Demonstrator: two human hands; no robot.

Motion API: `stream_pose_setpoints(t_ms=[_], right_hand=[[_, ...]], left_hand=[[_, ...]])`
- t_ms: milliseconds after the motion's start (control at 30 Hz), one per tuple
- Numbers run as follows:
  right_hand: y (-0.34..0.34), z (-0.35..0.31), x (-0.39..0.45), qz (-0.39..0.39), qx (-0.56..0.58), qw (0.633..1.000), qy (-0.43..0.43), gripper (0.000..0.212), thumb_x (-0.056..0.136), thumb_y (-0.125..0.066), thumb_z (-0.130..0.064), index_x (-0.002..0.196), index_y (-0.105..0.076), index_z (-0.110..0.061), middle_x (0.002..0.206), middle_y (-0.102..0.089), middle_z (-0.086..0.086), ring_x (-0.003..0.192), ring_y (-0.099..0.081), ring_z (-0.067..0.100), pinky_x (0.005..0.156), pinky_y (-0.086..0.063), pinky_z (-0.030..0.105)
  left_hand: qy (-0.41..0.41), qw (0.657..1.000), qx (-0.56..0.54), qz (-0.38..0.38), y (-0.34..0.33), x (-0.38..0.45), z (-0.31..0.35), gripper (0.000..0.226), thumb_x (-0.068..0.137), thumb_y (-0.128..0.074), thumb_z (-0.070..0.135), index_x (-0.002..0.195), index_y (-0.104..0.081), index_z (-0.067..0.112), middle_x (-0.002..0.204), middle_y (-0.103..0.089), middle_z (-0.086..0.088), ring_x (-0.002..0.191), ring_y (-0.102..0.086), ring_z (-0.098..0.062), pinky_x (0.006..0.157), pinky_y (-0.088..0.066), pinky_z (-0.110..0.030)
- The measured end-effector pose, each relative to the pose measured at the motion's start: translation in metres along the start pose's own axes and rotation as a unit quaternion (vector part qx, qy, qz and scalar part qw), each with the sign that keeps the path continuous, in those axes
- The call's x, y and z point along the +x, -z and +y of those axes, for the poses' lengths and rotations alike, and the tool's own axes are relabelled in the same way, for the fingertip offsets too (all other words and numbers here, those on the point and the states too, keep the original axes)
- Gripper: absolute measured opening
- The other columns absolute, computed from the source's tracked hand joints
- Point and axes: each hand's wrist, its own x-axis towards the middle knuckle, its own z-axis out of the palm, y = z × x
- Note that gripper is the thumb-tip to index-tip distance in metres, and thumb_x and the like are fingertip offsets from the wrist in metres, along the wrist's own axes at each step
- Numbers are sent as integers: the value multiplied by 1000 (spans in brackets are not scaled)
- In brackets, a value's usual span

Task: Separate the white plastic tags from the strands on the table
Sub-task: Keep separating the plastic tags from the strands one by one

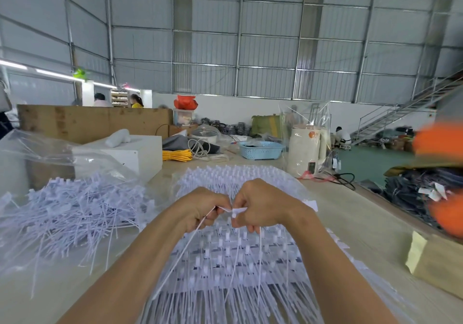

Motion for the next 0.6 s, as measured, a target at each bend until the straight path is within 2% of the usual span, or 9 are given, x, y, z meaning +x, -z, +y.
stream_pose_setpoints(t_ms=[100,200,267,333,400,433,533,600], right_hand=[[-5,-3,5,22,-79,997,-4,10,74,-68,-8,67,-66,-2,52,-62,5,39,-54,5,47,-45,18],[1,12,2,39,-75,995,-49,30,73,-64,0,49,-49,-8,44,-51,6,50,-61,23,44,-41,20],[7,21,-4,-5,-6,998,-56,24,80,-69,-12,59,-59,-9,49,-58,4,54,-64,21,47,-46,22],[10,18,-6,-38,49,998,-30,18,84,-70,-26,69,-65,-16,57,-63,3,55,-64,18,53,-53,27],[8,9,-3,-36,73,997,2,17,82,-70,-35,72,-66,-23,59,-64,2,53,-63,16,56,-54,29],[7,5,-1,-26,78,996,17,17,81,-71,-36,70,-65,-25,57,-62,1,48,-60,13,52,-52,25],[6,1,0,3,87,996,28,23,77,-75,-34,66,-59,-22,53,-58,-2,40,-53,10,44,-44,19],[7,6,-1,-2,88,996,14,24,79,-75,-27,71,-55,-17,60,-60,0,45,-55,12,49,-47,22]], left_hand=[[-7,999,53,5,3,-5,4,39,77,-62,8,42,-45,11,35,-32,-3,31,-23,-13,42,-16,-17],[-15,998,42,-39,14,-15,12,48,79,-60,5,36,-43,14,34,-28,-2,29,-20,-12,39,-17,-11],[-35,999,5,-19,19,-17,17,44,82,-61,6,41,-46,12,33,-32,-3,27,-23,-13,37,-18,-10],[-42,999,-11,14,16,-14,15,35,87,-61,12,53,-53,8,36,-47,-5,26,-37,-13,37,-20,-14],[-34,999,2,36,9,-10,8,25,90,-59,14,66,-58,6,46,-59,-7,33,-50,-13,40,-24,-19],[-34,998,12,42,6,-7,3,21,90,-58,11,70,-59,6,49,-61,-7,36,-53,-12,40,-25,-19],[-43,998,15,30,1,-3,-5,16,90,-53,6,77,-62,10,49,-56,-3,37,-46,-8,34,-23,-14],[-48,999,-18,-1,-3,-2,-4,23,96,-52,25,79,-62,13,44,-53,4,34,-40,-6,34,-23,-13]])
